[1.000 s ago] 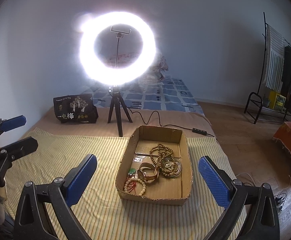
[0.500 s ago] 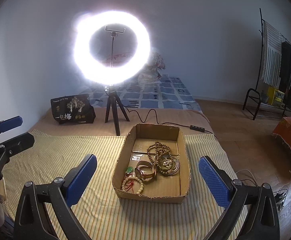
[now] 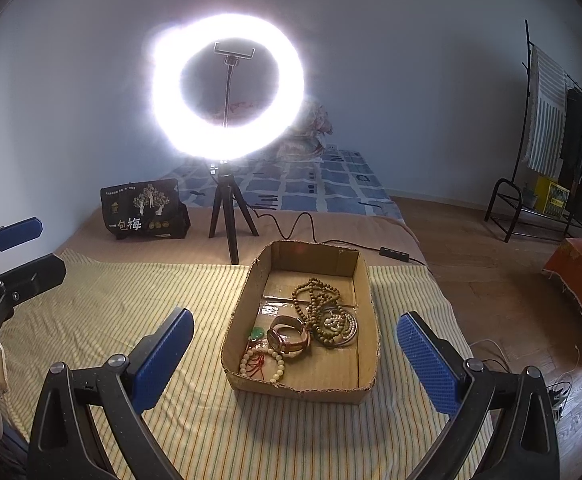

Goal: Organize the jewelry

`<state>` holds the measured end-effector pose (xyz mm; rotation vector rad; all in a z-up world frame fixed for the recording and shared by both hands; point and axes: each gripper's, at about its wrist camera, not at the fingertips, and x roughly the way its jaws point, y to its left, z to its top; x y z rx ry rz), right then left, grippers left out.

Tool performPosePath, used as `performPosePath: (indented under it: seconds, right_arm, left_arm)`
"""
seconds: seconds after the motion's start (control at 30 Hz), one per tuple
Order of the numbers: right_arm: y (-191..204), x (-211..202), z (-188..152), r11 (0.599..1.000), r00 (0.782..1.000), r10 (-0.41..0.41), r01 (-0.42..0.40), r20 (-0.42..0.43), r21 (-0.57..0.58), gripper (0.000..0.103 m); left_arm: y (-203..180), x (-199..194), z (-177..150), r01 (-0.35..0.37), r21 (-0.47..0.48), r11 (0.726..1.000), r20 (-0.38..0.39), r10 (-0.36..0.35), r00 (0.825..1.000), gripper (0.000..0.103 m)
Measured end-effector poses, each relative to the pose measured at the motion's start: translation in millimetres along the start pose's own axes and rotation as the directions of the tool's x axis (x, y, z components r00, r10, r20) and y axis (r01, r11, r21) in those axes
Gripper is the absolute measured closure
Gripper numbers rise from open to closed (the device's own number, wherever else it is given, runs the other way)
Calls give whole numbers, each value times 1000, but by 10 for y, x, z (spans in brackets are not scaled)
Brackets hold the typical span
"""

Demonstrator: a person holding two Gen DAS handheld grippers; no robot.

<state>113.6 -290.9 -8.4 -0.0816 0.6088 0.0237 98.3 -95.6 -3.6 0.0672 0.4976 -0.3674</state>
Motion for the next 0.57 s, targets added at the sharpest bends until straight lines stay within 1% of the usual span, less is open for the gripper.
performPosePath:
  seconds: [0.3, 0.43, 0.57]
  right_arm:
    - [-5, 5, -6, 1000, 1000, 1, -1, -11, -3, 0]
    - [3, 7, -23, 1000, 1000, 0, 0, -16, -15, 0]
    - [-6, -11, -21, 1000, 1000, 0, 0, -12, -14, 0]
  left_arm:
    - [-16, 41, -4, -11, 1, 1000, -19, 11, 1000, 0]
    - [-40, 34, -22, -49, 23, 999, -6, 49, 999, 0]
    - [-25, 34, -25, -55, 15, 998, -3, 55, 998, 0]
